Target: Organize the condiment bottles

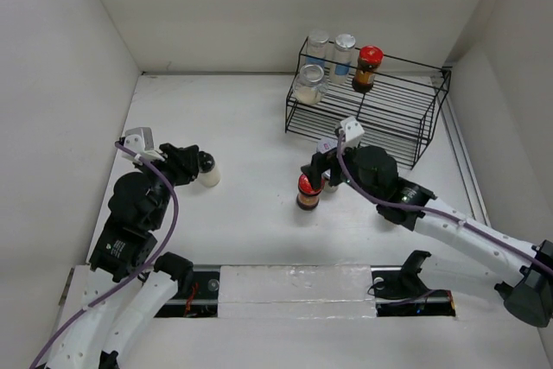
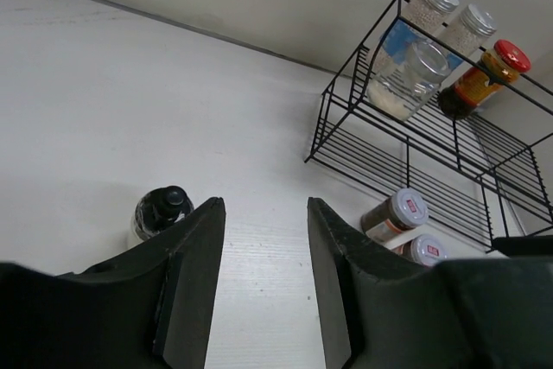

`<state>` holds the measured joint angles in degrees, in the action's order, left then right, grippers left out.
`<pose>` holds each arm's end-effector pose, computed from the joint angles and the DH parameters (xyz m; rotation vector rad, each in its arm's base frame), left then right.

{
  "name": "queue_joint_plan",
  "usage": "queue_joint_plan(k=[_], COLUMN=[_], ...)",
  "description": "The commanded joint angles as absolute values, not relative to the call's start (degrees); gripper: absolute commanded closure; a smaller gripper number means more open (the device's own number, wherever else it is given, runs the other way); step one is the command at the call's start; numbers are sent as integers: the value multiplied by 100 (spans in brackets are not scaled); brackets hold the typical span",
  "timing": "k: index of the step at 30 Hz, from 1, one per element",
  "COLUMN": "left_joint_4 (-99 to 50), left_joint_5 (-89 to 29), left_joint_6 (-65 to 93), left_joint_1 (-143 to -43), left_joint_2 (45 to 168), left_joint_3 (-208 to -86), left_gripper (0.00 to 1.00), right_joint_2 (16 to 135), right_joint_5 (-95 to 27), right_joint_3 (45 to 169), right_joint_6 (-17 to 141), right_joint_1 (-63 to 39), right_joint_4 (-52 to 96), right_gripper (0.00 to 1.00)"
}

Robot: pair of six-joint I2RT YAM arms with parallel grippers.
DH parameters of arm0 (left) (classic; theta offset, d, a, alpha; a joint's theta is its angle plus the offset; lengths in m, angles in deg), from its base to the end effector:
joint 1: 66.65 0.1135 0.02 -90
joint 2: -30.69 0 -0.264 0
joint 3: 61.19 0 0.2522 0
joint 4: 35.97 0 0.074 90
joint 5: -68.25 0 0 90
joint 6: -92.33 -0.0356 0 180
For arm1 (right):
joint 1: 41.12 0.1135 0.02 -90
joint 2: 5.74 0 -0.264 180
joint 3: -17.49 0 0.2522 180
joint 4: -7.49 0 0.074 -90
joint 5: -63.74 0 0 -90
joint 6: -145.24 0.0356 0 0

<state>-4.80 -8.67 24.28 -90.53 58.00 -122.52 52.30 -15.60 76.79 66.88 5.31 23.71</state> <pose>0.0974 -0.0343 0.3811 -0.1585 1.5322 -0.4644 0.1686 0.1677 0.3149 -0.4282 1.8116 0.5405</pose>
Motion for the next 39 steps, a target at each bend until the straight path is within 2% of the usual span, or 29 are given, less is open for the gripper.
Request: queue_joint_plan(k=[1,3,6,20,21,22,23,25,26,27,30,32,36,39], left_joint_4=[-744,-744,-744,-744,-744,-744,-744,-744,-744,-744,-744,-744,-692,-692], left_joint_5=[-901,-848,-796,-847,-848,-848,-900,-901,-970,-971,-971,-971,-971,-918], left_joint_6=[2395,2395,2395,2395,2395,2395,2395,2395,2395,2395,2395,2395,2395,2448], left_joint_1=[-9011,-9011,-9011,-9011,-9011,-9011,-9011,-9011,-9011,-9011,-9011,-9011,-9011,-9011], left_joint_2=[5793,5793,5933,6154,6154,6154,6093,6040,6039,5987,5847,5846,5793,5662], left_joint_3=[-12250,-12250,-12250,-12250,-12250,-12250,-12250,-12250,-12250,-12250,-12250,-12250,-12250,-12250], left_gripper=[61,52,49,47,47,47,47,47,47,47,47,46,46,46], right_joint_2=[4980,5051,5252,6544,6606,6737,6799,6922,6983,6984,6695,6170,5431,5367], right_joint_5=[-1106,-929,-1061,-815,-815,-763,-762,-833,-833,-833,-771,-771,-692,-1104], right_joint_3=[7660,7582,7520,7520,7520,7520,7520,7520,7520,7520,7581,7808,8571,9370], right_joint_6=[6876,6956,6957,7124,7124,7193,7194,7246,7299,7300,7361,7099,6441,6149], right_joint_1=[888,1002,1064,1196,1196,1196,1196,1196,1249,1249,1363,1363,1171,408], right_joint_4=[2695,2784,2916,2503,2355,2302,2301,2301,2301,2231,2231,2231,2231,2309], right_gripper=[0,0,0,0,2,15,21,24,39,49,64,68,68,68])
